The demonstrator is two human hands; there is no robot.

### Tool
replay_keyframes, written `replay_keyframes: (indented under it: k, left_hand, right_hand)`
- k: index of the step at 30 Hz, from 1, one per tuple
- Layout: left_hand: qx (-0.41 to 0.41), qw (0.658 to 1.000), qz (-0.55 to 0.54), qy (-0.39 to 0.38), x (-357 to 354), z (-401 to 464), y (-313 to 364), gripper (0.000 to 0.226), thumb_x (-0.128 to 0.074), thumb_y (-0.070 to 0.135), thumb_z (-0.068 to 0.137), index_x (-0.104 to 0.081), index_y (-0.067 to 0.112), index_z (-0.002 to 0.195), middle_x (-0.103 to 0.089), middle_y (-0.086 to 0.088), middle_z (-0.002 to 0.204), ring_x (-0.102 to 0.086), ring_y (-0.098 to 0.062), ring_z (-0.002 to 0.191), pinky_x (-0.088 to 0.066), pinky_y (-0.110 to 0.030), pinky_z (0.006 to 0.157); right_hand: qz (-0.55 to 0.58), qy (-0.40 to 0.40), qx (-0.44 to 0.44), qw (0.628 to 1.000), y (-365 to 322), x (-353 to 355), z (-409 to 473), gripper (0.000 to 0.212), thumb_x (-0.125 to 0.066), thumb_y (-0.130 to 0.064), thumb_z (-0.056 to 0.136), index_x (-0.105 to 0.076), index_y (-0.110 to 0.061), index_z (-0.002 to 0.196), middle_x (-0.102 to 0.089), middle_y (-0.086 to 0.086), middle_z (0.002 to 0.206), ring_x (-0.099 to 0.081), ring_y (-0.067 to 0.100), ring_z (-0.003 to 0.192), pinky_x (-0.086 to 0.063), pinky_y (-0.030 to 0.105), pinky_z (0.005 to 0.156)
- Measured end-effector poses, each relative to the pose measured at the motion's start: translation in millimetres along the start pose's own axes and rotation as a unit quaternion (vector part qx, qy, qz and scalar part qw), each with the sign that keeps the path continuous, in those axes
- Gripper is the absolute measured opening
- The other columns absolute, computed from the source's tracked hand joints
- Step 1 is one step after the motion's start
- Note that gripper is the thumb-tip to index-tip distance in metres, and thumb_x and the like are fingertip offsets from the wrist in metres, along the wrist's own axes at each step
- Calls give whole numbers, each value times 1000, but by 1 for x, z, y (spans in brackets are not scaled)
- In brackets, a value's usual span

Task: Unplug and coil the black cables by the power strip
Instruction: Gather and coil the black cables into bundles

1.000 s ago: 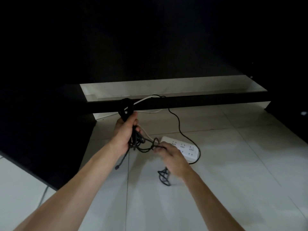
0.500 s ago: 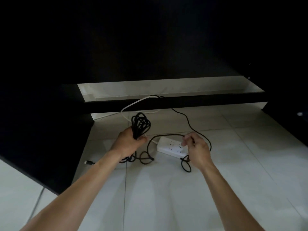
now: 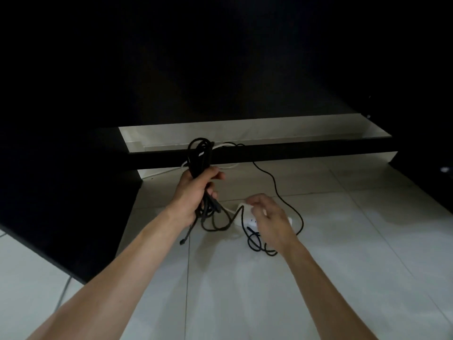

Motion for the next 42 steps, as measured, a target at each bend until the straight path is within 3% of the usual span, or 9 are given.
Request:
replay_keyframes:
  k: [5,10,15,19,23,30,33,38,42]
  left_hand:
    - [-5,999,-42,23,5,2,3,9,-64,18,91,-63,11,85,-67,2,71,-43,-5,40,-42,-21,44]
    - [-65,994,65,67,28,4,19,11,-61,15,92,-63,14,82,-67,0,72,-43,-8,40,-43,-24,46]
    - [-59,925,375,-4,14,3,4,15,-72,31,84,-64,27,72,-61,11,58,-53,-3,52,-41,-21,56]
    - [-45,908,404,-99,-10,0,-19,28,-81,46,67,-60,30,75,-63,19,62,-59,3,64,-42,-17,61]
    - [-59,891,438,-104,-15,2,-16,29,-83,32,71,-55,34,78,-61,17,68,-58,5,65,-40,-12,59]
    - [-58,933,348,-70,-12,-4,-14,10,-70,16,87,-67,23,80,-68,17,61,-57,3,54,-44,-12,53]
    - [3,987,159,-20,0,-1,-11,6,-65,12,90,-70,14,94,-74,2,77,-47,-3,39,-44,-18,45]
    - [5,999,-12,34,26,6,6,13,-65,15,90,-67,8,101,-73,-1,78,-41,-4,40,-45,-19,44]
    - [-4,999,-1,45,32,6,4,9,-63,15,92,-67,11,98,-73,-1,79,-42,-5,40,-45,-20,45]
  right_hand:
    - [-163,-57,182,968,-45,-47,-21,10,-57,-37,91,-58,-28,95,-57,-9,99,-53,12,96,-43,32,88]
    - [-315,11,193,929,-42,-26,-13,42,-57,-51,93,-41,-33,57,-43,-15,54,-46,8,58,-39,29,74]
    - [-31,10,52,998,-16,-2,-2,36,-59,-37,98,-60,-24,64,-55,-17,52,-45,3,49,-34,16,49]
    - [39,-17,75,996,-26,-10,-6,23,-54,-27,102,-70,-21,86,-69,-13,75,-63,5,72,-45,14,66]
    - [50,-42,58,996,-18,-19,-9,18,-51,-24,103,-67,-25,96,-51,-8,58,-41,12,53,-36,25,53]
    - [74,-69,-23,995,-8,-31,0,13,-41,-10,104,-49,-14,95,-66,4,71,-63,20,55,-54,31,59]
    - [130,-10,-118,984,27,-22,6,11,-41,-10,104,-47,-15,97,-67,9,74,-66,28,57,-60,44,68]
    - [132,92,-179,971,62,16,0,8,-40,-5,102,-48,-9,102,-67,16,83,-66,28,58,-51,25,49]
    - [97,109,-173,974,74,26,2,9,-48,-2,98,-51,-6,105,-68,14,90,-66,24,69,-49,17,52]
Point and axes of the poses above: each hand's wrist, its own z-axis towards the middle knuckle, its own x-axis out of the back of the hand, y = z × x, the point moved 10 cm from there along z, towards the middle knuckle
